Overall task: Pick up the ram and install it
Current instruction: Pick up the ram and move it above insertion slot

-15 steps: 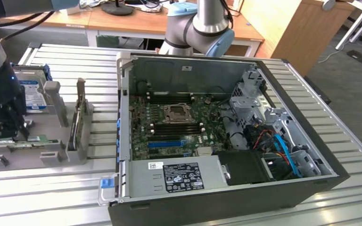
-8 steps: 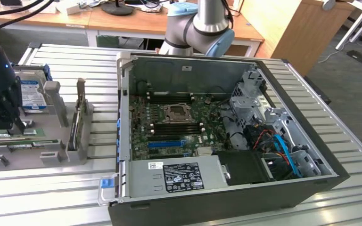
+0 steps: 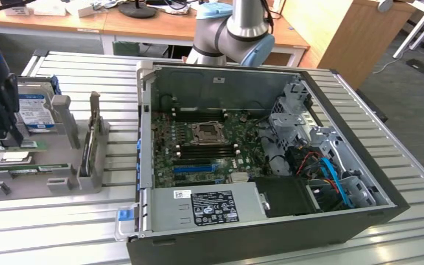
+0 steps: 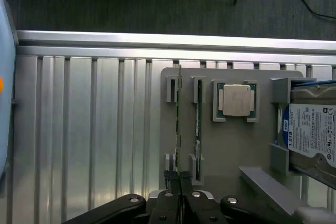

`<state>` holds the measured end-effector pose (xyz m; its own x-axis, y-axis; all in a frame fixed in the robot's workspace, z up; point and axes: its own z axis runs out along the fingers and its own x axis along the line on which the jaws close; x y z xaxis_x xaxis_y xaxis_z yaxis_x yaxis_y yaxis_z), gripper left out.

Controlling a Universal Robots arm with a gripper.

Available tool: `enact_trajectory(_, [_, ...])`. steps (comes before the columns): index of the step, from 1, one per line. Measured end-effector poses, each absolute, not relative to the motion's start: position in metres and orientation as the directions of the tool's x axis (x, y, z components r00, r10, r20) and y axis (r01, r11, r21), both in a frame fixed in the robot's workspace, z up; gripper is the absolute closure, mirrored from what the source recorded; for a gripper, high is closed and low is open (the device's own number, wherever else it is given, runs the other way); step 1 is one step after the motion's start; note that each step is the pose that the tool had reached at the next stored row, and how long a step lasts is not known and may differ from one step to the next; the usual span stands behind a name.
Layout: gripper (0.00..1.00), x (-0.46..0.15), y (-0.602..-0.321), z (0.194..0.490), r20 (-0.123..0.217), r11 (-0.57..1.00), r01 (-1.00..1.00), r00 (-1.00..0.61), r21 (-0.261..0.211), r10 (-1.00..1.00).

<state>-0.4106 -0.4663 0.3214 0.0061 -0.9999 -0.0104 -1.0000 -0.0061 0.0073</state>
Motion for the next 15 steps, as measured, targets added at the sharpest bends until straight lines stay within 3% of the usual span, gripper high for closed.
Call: enact_trajectory(15, [0.88,-0.411,-0.466,0.380,-0.010,-0.006,-1.000,0.006,0.007,-1.000])
